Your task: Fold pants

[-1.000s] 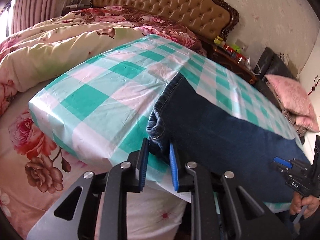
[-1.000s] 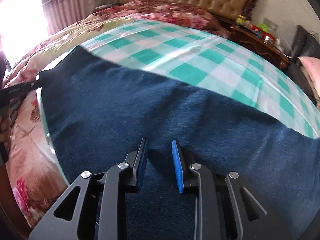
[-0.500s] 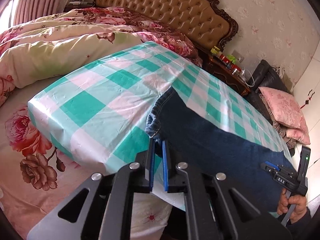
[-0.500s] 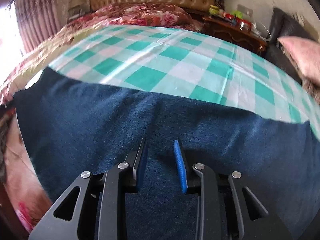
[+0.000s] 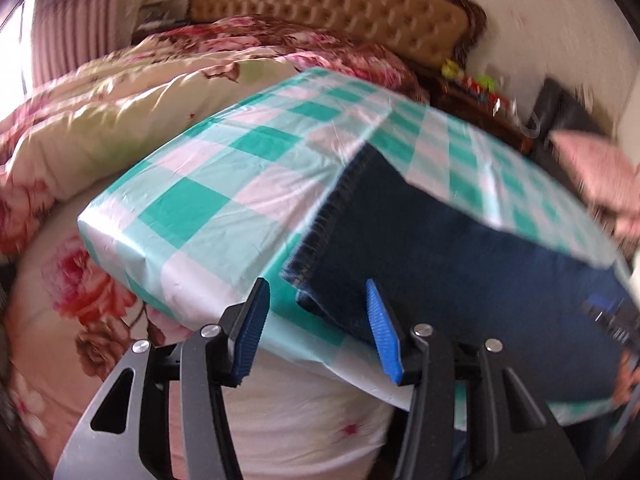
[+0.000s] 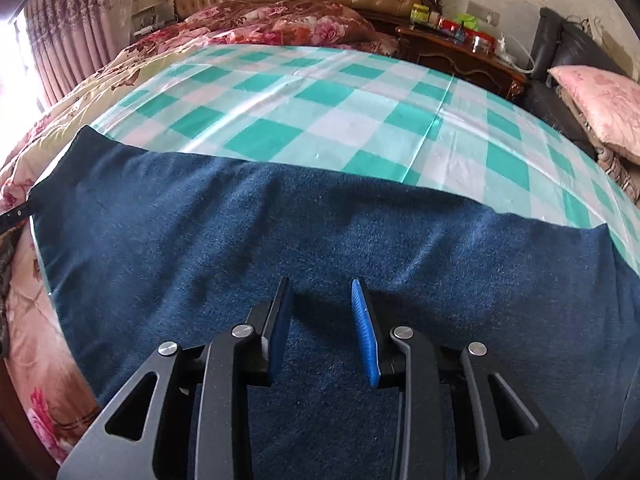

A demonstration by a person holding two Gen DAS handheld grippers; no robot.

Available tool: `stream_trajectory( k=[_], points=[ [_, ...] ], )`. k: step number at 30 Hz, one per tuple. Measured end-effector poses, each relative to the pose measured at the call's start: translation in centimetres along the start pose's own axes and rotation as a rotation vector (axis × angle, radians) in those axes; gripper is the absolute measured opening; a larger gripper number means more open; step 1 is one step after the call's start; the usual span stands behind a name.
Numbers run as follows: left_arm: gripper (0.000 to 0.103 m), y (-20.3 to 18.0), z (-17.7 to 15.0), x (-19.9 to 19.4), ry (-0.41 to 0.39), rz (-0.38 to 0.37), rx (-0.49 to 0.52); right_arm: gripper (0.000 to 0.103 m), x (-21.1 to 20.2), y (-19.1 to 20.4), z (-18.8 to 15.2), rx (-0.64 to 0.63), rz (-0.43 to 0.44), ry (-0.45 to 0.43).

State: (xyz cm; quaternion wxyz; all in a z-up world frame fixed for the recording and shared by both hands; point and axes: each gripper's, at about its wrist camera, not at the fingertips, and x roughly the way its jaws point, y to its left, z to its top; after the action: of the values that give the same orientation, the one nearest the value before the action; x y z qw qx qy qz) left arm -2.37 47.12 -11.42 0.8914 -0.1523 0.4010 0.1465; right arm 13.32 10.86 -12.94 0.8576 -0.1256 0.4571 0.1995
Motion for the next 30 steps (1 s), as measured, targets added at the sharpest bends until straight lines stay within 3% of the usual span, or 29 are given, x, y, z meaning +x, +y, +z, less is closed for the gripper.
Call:
stream_trajectory(
  k=[2, 3, 6, 12, 14, 17, 19, 22, 25, 26, 29, 30],
  points=[
    [0.044, -0.7, -0.2, 0.7, 0.008, 0.044, 0.053, 0.034, 0.0, 0.3, 0.0, -0.020, -0.022, -0.007],
    [0.034, -1.2, -0.3, 0.9, 0.012, 0.048, 0.076, 0.035, 0.0, 0.4, -0.1, -0.023, -0.026, -0.009],
    [0.021, -1.9, 0.0, 1.1, 0.032, 0.044, 0.085, 0.041, 0.1, 0.1, 0.0, -0.010, -0.033, -0.011],
    [0.019, -0.1, 1.0, 0.4, 0.044, -0.061, -0.078, 0.041, 0.0, -0.7, 0.2, 0.021, 0.007, 0.007],
    [0.019, -0.9, 1.5, -0.7, 0.025, -0.044, -0.065, 0.041, -0.5, -1.8, 0.3, 0.070, 0.057, 0.020],
    [0.019, -5.5, 2.8, -3.7, -0.033, 0.085, 0.099, 0.052, -1.6, -4.1, 0.3, 0.158, 0.116, 0.038],
    [0.019, -10.9, 3.1, -6.0, -0.098, 0.205, 0.280, 0.054, -2.7, -6.3, 0.0, 0.231, 0.146, 0.040],
    [0.019, -19.8, 1.4, -8.6, -0.200, 0.269, 0.530, 0.060, -4.4, -10.1, -0.9, 0.335, 0.181, 0.032],
    [0.019, -29.6, -4.4, -8.7, -0.279, 0.271, 0.796, 0.060, -5.4, -13.5, -2.0, 0.435, 0.209, 0.030],
    [0.019, -33.1, -7.6, -8.1, -0.294, 0.250, 0.887, 0.060, -5.8, -14.9, -2.7, 0.477, 0.209, 0.026],
    [0.026, -38.2, -14.3, -5.6, -0.277, 0.193, 1.029, 0.060, -6.2, -17.2, -4.3, 0.541, 0.198, 0.033],
    [0.034, -39.5, -16.7, -4.6, -0.274, 0.189, 1.081, 0.060, -6.2, -17.6, -4.8, 0.549, 0.198, 0.040]
  ],
)
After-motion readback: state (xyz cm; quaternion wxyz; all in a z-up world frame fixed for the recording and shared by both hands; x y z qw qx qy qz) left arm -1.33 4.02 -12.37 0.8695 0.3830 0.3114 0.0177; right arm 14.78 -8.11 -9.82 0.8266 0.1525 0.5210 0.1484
